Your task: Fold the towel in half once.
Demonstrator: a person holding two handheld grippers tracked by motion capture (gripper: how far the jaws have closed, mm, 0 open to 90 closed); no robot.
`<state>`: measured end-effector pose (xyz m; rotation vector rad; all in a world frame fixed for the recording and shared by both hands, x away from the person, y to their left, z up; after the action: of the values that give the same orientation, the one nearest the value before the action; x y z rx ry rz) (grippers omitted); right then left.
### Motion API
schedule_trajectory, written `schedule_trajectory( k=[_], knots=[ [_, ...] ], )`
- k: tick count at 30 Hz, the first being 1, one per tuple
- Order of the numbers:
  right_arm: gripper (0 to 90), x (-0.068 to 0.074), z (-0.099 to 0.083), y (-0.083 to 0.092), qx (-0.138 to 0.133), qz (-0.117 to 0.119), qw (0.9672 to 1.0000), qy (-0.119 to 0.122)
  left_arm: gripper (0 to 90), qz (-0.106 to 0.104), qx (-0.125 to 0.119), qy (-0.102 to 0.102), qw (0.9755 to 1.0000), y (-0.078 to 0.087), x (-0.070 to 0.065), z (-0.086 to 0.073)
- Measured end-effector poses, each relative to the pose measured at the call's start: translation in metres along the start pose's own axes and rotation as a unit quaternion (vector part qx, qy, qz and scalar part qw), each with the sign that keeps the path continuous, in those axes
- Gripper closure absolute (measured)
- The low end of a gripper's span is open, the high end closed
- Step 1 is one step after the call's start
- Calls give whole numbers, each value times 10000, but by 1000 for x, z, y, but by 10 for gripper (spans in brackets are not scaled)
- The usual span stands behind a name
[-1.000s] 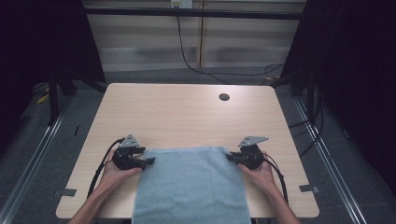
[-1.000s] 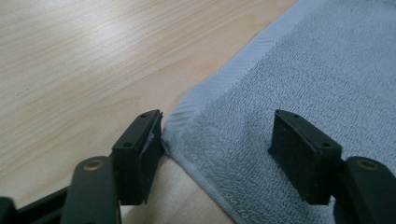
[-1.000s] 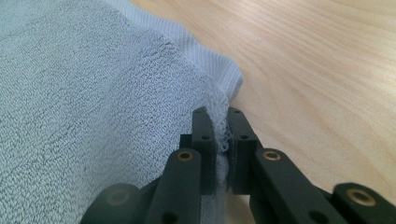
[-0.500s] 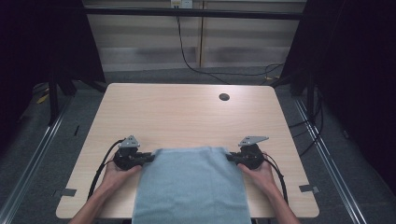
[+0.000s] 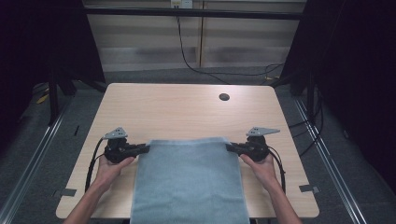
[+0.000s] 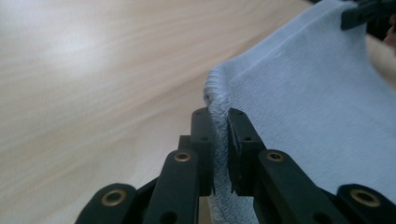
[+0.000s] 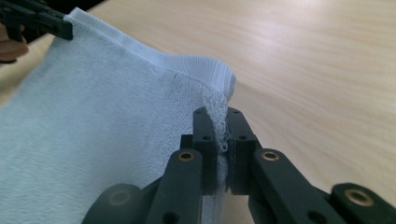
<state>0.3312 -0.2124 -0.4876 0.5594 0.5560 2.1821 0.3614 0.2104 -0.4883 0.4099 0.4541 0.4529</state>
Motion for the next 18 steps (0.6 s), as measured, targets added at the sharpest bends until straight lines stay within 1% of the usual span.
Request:
schedule_trajectory(
  k=[2,3,5,6,8,9,11,13,16,18],
  knots=[
    [854,1,6,4,-113,13,9999,24,825,-52,-38,-45,10000,2,-3,5],
    [854,1,8,5,-144,33,9999,-2,825,-43,-65,-71,9999,3,-4,8],
    [854,0,13,7,-190,-4,9998,28,825,-62,-226,-68,9997,7,-4,14],
    [854,-1,16,9,-235,0,9997,12,825,-73,-307,-25,9995,9,-4,17],
    [855,-2,23,13,-318,-26,9995,39,825,-10,-337,-63,9994,12,-1,24],
    [855,-3,28,16,-346,-45,9994,16,825,12,-382,-67,9992,13,0,29],
    [855,-5,38,21,-437,-81,9990,56,825,18,-449,-143,9989,17,1,39],
    [856,-6,48,25,-510,-121,9986,107,825,27,-556,-152,9983,21,1,51],
    [856,-8,64,31,-665,-158,9976,135,825,59,-625,-322,9975,24,-4,70],
    [856,-9,74,34,-740,-196,9969,152,825,91,-680,-387,9969,26,-5,79]
  ],
)
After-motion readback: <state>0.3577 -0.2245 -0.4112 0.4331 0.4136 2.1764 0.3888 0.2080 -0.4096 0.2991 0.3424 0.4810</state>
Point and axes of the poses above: each handheld gripper's, and its own axes: y roughly backward along the jaws, z roughly out of its top, x roughly to its left, the point moved 3 cm from there along -y, roughly forward along the jaws, and after that the axes turned 6 degrees about -z, right-handed, at the moved point
